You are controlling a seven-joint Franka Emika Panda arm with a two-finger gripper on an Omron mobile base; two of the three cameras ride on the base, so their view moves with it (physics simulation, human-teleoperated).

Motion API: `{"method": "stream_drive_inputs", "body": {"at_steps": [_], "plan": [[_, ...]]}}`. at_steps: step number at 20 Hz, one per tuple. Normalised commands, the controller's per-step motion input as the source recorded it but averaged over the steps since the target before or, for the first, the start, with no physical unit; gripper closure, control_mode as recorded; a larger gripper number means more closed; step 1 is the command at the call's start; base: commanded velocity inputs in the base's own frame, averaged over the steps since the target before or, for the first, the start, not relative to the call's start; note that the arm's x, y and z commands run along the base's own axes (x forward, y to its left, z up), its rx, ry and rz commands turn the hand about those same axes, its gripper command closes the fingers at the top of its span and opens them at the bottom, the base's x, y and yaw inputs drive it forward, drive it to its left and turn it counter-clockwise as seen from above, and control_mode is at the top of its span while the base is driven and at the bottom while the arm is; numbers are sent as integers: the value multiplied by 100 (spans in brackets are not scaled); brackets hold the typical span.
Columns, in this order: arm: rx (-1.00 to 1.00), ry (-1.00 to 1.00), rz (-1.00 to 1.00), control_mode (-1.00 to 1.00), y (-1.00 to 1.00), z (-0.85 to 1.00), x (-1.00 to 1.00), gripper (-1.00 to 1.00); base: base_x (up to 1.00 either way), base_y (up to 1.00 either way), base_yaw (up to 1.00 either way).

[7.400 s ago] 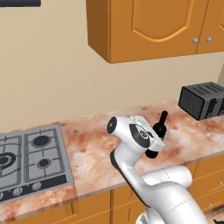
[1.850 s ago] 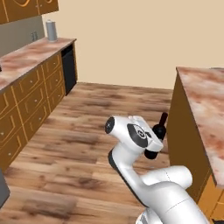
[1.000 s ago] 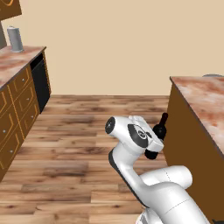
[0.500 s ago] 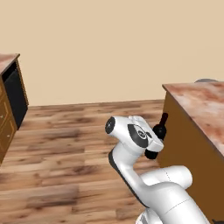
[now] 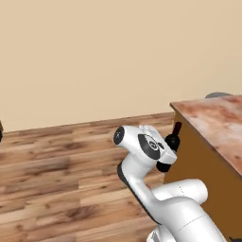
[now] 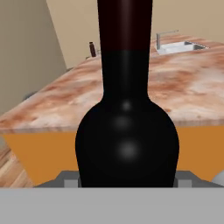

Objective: There is a wine glass and glass cup on the dining counter. Place the wine bottle next to the wine glass and the juice bottle next to the glass cup.

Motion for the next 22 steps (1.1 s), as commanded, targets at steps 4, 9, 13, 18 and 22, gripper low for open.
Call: {"method": "stream_drive_inputs", "body": {"at_steps": [4, 9, 13, 18, 22], "plan": [[0, 0, 0, 100, 0, 0, 0, 100, 84, 24, -26], [0, 0, 0, 100, 0, 0, 0, 100, 91, 30, -17], [0, 0, 0, 100, 0, 0, 0, 100, 94, 28, -4], [0, 0, 0, 100, 0, 0, 0, 100, 94, 26, -5], [0, 0, 0, 100, 0, 0, 0, 100, 94, 24, -12]]}}
